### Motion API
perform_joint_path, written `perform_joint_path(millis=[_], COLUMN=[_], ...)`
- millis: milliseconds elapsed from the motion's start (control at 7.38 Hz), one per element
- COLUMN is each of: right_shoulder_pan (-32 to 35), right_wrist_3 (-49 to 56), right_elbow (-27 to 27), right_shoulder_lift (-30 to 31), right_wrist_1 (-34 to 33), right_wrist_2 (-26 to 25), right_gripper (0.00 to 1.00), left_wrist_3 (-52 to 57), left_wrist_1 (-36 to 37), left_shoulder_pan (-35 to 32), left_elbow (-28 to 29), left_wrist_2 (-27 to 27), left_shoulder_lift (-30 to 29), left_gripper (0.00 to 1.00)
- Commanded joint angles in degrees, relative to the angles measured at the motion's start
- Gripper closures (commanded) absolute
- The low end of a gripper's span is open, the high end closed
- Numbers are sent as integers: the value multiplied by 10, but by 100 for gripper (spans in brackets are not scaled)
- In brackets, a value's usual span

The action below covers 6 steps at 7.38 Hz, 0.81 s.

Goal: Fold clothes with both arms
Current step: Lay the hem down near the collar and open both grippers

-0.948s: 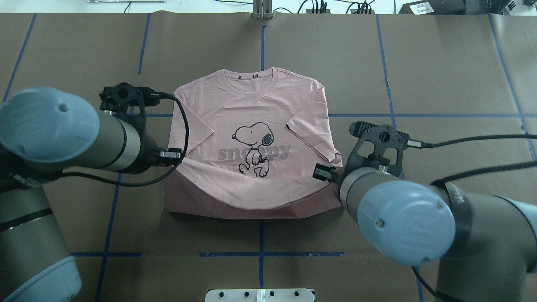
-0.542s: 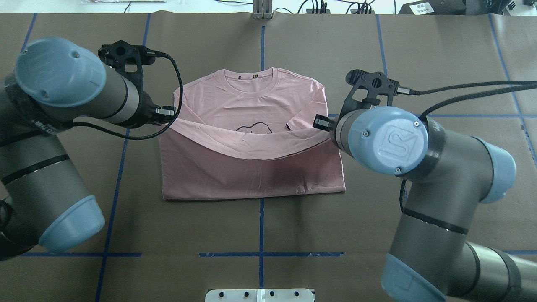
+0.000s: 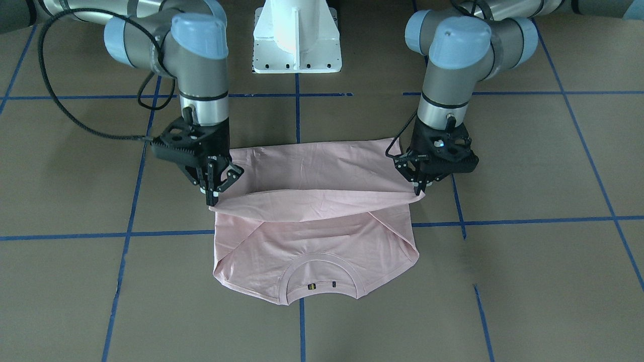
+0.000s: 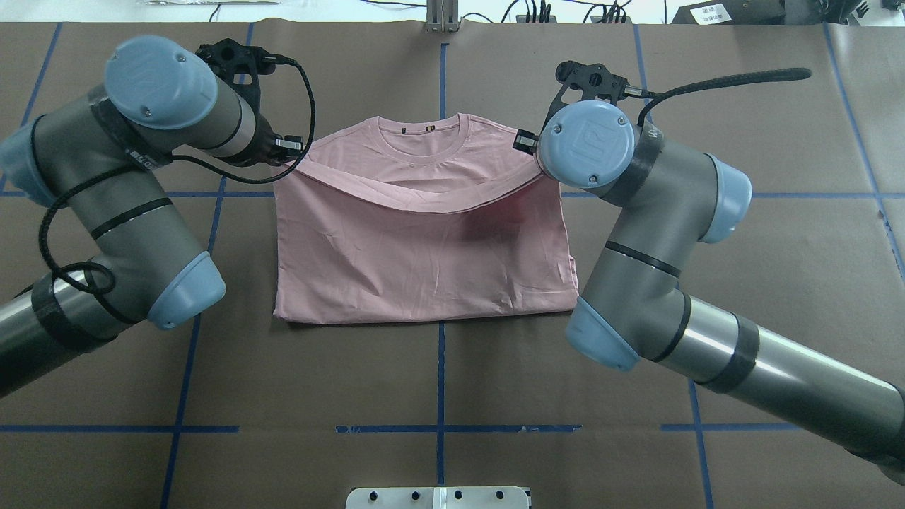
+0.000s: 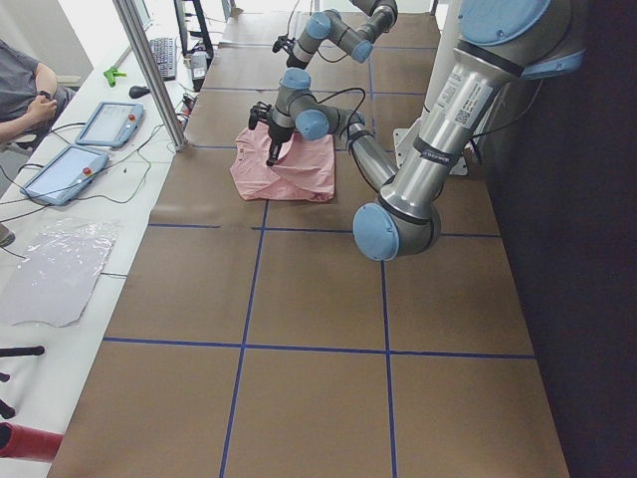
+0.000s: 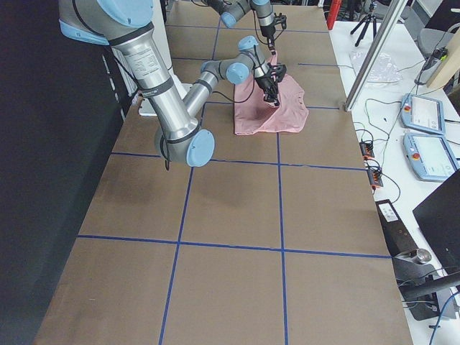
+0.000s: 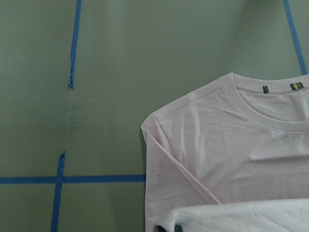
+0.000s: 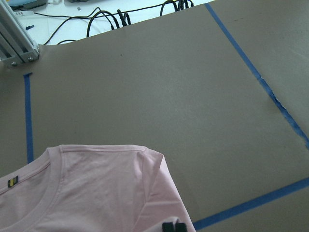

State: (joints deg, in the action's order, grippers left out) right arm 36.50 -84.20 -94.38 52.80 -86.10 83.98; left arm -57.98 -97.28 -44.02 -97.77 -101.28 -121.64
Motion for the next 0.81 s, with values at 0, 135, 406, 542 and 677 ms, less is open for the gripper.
perform_joint_path(millis=[0,135,406,542,677], right_shoulder_pan=[22,25,30,34,38], right_wrist_3=[10,12,13,13,20], right_elbow=[157,182,189,190,193], right_shoulder_lift=[-42,-43,-43,-43,-43], right_wrist_1=[111,134,135,135,135], right_wrist_2=[6,9,14,15,18], right_gripper=[100,100,100,100,100], left_wrist_3=[19,19,23,23,23], left_wrist_1=[-100,-139,-146,-147,-147], left_shoulder_pan=[-5,-5,-5,-5,-5], left_elbow=[114,149,159,159,161], left_wrist_2=[1,10,14,14,14], left_shoulder_lift=[-7,-8,-8,-9,-16], left_gripper=[100,100,100,100,100])
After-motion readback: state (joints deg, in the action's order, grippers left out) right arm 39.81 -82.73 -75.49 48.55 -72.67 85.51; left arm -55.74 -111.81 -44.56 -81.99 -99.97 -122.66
